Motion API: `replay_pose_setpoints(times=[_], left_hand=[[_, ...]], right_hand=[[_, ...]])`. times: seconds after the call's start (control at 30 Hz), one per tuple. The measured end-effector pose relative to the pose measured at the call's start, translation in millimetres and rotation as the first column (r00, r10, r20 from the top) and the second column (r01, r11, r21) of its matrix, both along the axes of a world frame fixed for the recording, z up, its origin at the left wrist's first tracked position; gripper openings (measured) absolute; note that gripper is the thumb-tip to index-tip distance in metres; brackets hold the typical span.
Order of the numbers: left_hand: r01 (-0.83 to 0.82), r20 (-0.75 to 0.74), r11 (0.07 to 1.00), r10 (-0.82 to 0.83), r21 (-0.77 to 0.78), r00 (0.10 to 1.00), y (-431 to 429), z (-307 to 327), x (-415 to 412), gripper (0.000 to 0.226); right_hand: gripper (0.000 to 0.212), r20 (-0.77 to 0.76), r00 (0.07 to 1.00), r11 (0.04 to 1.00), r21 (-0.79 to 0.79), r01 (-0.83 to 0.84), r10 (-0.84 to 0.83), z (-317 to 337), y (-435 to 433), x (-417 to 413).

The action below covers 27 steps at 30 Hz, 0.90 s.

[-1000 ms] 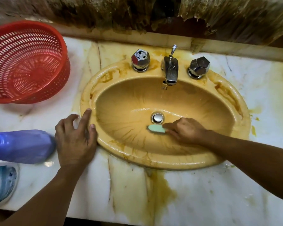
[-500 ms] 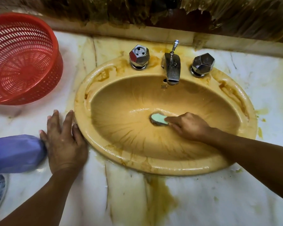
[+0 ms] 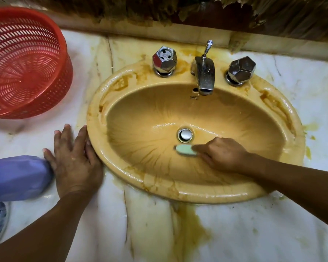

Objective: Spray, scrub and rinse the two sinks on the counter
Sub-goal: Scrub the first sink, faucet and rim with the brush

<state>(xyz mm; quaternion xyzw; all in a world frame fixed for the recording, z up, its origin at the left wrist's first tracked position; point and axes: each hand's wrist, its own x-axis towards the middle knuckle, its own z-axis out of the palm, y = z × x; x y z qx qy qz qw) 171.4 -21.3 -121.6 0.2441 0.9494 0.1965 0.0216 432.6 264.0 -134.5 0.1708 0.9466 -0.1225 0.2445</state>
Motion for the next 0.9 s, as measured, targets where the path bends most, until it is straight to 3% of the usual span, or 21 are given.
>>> replay_pose_setpoints(times=[0.07,0.17,0.23,0.3,0.33,0.47,0.5,0.57,0.63,0.67,0.73,0.83,0.9], left_hand=[[0.002,0.004,1.0,-0.002,-0.01,1.0,0.0,-0.4,-0.8,0.052],[0.005,0.008,1.0,-0.005,-0.023,1.0,0.0,-0.4,-1.8,0.052],[0.0,0.005,1.0,0.0,-0.021,1.0,0.0,0.0,-1.8,0.05],[0.0,0.0,1.0,0.0,-0.03,1.0,0.1,0.0,-2.0,0.049],[0.003,-0.001,0.999,-0.003,-0.036,1.0,-0.1,0.1,-2.1,0.048],[0.002,0.001,0.999,-0.002,-0.038,1.0,1.5,0.1,-2.7,0.049],[0.0,0.001,0.999,0.0,-0.042,1.0,2.0,-0.3,-2.9,0.049],[-0.006,0.004,0.999,0.006,-0.047,1.0,2.3,-0.7,-3.4,0.047],[-0.007,0.007,0.999,0.008,-0.045,1.0,2.5,-1.0,-3.9,0.046],[-0.006,0.008,0.999,0.006,-0.044,1.0,2.2,-0.9,-4.1,0.047],[-0.003,0.011,0.999,0.004,-0.041,1.0,1.7,-0.6,-4.6,0.051],[0.003,0.013,0.999,-0.003,-0.044,1.0,2.7,0.3,-4.5,0.054],[-0.001,0.017,0.999,0.001,-0.042,1.0,3.5,1.2,-4.6,0.054]], right_hand=[[0.039,0.024,0.998,0.992,-0.11,0.069,-0.066,6.5,3.7,-2.8],[0.037,0.022,0.972,0.972,-0.035,0.233,-0.233,4.3,20.5,-6.1],[0.037,0.064,0.978,0.958,-0.199,0.208,-0.199,4.3,0.5,-5.9],[0.034,0.088,0.978,0.873,-0.441,0.207,-0.188,7.9,-16.6,-7.1],[0.032,0.083,0.975,0.862,-0.456,0.22,-0.204,7.7,-11.8,-8.6],[0.037,0.031,0.952,0.946,-0.1,0.307,-0.305,-0.9,13.4,-26.2],[0.038,0.024,0.95,0.947,-0.074,0.311,-0.31,-3.2,5.1,-30.7],[0.035,0.009,0.952,0.915,-0.274,0.297,-0.307,-6.6,-16.8,-38.0],[0.028,0.092,0.95,0.768,-0.568,0.296,-0.298,0.9,-26.3,-37.7],[0.026,0.134,0.952,0.732,-0.613,0.298,-0.275,3.8,-19.2,-37.0],[0.024,0.164,0.952,0.788,-0.533,0.307,-0.259,6.5,0.1,-38.6],[0.028,0.092,0.954,0.913,-0.275,0.3,-0.286,2.3,-1.4,-52.4],[0.031,0.009,0.968,0.927,-0.286,0.242,-0.25,0.4,-27.9,-74.6]])
